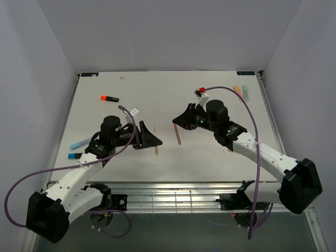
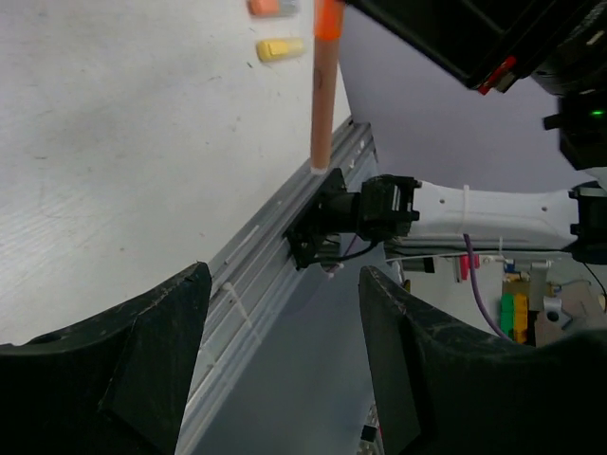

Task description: Open the pen caps

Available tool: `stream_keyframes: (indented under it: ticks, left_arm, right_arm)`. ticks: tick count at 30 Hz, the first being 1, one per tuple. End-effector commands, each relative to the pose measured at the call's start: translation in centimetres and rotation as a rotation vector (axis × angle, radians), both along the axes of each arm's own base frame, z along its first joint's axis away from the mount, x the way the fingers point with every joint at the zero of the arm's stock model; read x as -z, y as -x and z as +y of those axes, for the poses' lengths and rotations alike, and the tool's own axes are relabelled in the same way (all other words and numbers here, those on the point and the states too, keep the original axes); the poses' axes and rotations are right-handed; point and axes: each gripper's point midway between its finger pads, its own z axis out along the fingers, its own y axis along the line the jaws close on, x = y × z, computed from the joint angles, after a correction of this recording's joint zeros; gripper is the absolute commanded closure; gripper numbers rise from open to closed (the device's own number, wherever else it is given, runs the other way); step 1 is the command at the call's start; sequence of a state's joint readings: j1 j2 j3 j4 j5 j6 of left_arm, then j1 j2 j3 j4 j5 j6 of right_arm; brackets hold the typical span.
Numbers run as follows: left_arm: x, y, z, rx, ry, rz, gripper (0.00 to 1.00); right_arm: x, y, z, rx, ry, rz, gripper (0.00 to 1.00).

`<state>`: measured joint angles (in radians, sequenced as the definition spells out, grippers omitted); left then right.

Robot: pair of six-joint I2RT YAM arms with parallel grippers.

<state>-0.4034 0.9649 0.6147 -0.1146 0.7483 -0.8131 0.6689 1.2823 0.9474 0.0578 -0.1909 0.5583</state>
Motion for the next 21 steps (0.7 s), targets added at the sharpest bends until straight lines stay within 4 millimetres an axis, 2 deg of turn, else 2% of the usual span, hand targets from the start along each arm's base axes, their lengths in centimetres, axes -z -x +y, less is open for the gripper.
stream_keyframes:
  ticks: [1, 3, 9, 14, 19, 21]
  left_arm:
    - [-3.7, 1.8, -1.3, 0.088, 0.114, -0.11, 0.26]
    - [-4.0, 2.3, -1.7, 0.09, 0.144, -0.11, 0.27]
    - [-5.0, 2.9, -3.4, 0.112, 0.171, -0.128, 0.33]
    - [-3.8, 3.4, -4.6, 0.107, 0.146, -0.078, 0.36]
    - [-3.0, 3.9, -4.7, 0.079, 0.145, -0.04, 0.36]
    - [-2.9, 4.0, -4.9, 0.081, 0.14, -0.036, 0.38]
  right_arm:
    - [-2.1, 3.7, 2.0, -0.102, -0.261, 0.076, 0.92]
    - [-3.3, 4.5, 2.0, -0.106, -0.3, 0.051, 0.92]
    - [-3.8, 6.8, 3.1, -0.131, -0.403, 0.093, 0.92]
    - [-4.4, 8.1, 3.7, -0.125, -0.475, 0.088, 0.92]
    - [-3.8, 8.8, 3.4, -0.098, -0.509, 0.1, 0.92]
    - [-4.2, 9.0, 3.3, -0.104, -0.541, 0.091, 0.92]
